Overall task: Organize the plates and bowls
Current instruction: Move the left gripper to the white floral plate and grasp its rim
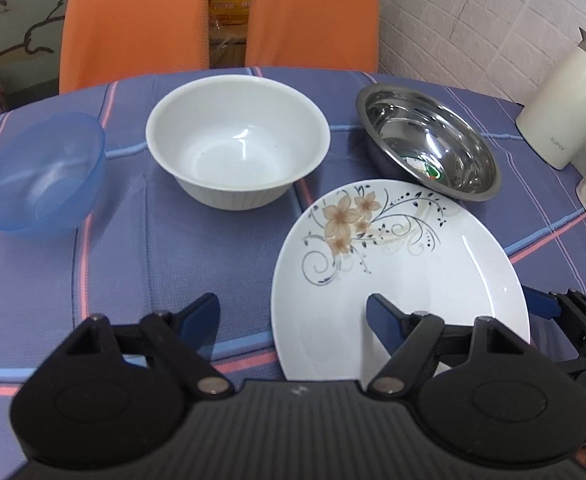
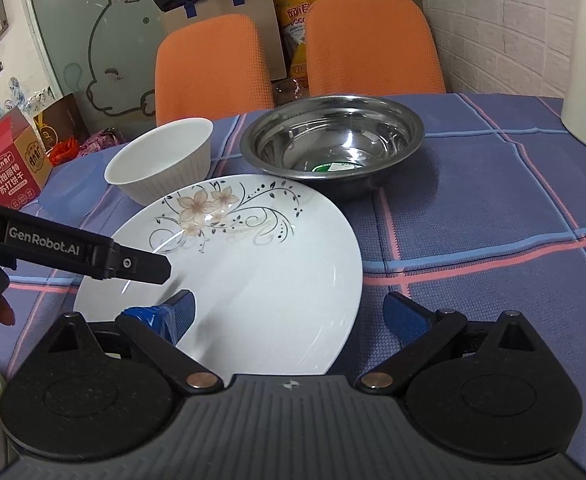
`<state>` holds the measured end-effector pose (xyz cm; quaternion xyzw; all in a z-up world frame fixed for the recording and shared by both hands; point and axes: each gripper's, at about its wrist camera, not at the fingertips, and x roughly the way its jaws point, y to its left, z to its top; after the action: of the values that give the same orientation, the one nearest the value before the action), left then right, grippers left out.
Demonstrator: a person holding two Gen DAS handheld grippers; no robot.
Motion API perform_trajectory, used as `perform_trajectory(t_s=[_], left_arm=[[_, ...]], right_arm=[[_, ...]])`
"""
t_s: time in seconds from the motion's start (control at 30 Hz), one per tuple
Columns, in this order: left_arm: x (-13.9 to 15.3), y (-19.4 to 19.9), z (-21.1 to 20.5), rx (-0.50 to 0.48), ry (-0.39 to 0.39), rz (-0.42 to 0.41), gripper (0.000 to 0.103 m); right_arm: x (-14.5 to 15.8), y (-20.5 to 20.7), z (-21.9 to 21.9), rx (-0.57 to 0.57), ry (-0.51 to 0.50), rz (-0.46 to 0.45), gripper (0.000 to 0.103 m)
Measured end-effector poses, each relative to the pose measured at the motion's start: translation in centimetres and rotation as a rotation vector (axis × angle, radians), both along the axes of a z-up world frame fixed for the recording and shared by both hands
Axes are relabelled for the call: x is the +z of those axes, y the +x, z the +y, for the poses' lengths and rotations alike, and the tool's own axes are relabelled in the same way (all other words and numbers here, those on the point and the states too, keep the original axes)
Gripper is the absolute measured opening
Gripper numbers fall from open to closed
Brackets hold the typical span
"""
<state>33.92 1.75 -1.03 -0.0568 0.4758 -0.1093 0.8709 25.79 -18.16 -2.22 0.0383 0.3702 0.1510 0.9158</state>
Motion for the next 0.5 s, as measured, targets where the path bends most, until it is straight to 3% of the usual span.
perform_trajectory(t_s=[0.23,0.5], left_arm=[[-0.3,-0.5,-1.0,0.008,0.062,-0.046,0.066],[-0.5,-1.1,-1.4,0.035,0.063,-0.079,0.064]], right_arm=[[-0.2,-0.4,1.7,0.023,-0.028,-0.020,0.088],[-0.6,-0.6,2.5,0.012,-0.056,-0.044,0.090]])
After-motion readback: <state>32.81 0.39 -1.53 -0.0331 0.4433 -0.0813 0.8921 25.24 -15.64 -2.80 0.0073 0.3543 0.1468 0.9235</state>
